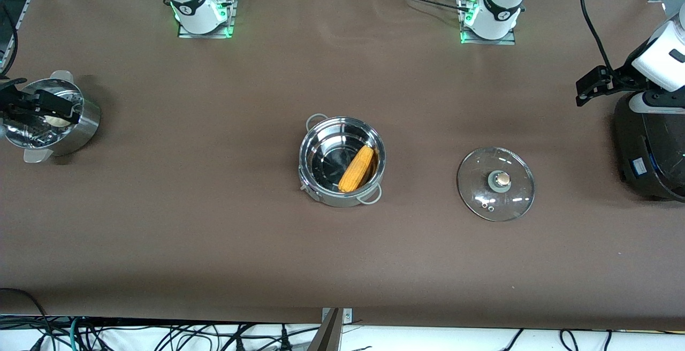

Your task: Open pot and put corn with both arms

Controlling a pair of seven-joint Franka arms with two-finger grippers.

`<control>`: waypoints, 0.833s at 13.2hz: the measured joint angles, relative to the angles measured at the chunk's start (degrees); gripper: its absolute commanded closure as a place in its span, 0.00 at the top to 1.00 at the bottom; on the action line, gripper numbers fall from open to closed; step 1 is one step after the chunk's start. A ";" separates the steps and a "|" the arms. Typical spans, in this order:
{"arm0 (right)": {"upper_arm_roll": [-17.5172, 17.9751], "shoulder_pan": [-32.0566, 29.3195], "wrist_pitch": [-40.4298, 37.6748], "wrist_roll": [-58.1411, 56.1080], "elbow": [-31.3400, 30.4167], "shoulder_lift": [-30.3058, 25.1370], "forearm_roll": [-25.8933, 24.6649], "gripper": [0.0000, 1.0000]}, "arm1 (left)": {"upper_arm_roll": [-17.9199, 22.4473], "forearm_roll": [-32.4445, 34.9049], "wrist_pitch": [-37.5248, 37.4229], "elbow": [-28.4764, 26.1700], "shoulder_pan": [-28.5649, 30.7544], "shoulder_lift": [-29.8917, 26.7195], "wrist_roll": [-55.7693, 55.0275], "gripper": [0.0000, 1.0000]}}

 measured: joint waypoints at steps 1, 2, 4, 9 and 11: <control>0.86 -0.41 0.02 1.32 0.00 -0.01 -0.23 1.00 | 0.00 0.00 0.00 0.00 0.00 0.00 0.00 1.00; 1.36 -0.61 0.03 2.07 0.00 -0.05 -0.40 1.00 | 0.00 0.00 -0.01 0.00 0.00 0.00 0.00 1.00; 1.64 -0.63 0.02 2.25 0.00 -0.19 -0.47 1.00 | 0.00 0.00 -0.01 0.00 0.00 0.00 0.00 1.00; 2.85 1.33 -2.67 9.19 0.13 -1.81 -0.73 1.00 | 0.01 0.00 -0.05 0.00 0.01 0.00 0.00 1.00; 3.00 1.61 -3.13 11.42 0.13 -2.33 -0.74 1.00 | 0.01 0.00 -0.10 0.00 0.01 0.00 0.00 1.00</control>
